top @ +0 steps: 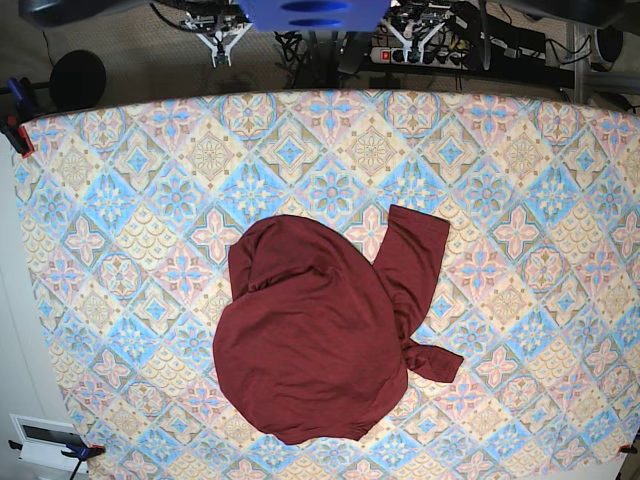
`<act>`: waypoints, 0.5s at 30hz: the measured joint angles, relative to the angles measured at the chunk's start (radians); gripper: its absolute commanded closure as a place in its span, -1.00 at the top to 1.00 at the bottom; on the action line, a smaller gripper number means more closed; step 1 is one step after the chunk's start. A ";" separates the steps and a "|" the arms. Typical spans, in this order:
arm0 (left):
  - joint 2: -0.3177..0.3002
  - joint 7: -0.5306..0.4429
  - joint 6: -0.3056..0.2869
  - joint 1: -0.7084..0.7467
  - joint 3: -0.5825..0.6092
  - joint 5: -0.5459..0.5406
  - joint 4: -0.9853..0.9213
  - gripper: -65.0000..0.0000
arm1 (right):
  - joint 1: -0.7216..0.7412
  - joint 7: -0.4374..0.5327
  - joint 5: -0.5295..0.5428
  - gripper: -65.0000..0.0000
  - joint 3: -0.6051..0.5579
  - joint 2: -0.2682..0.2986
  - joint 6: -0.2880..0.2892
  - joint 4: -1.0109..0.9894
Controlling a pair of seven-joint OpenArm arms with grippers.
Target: Layout the t-shirt on the table in an organized manner, then fold the t-shirt properly
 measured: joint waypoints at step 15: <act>-0.108 0.014 0.000 0.329 0.003 0.001 0.499 -1.00 | -0.332 -0.093 0.000 -1.00 0.081 0.109 -0.010 0.651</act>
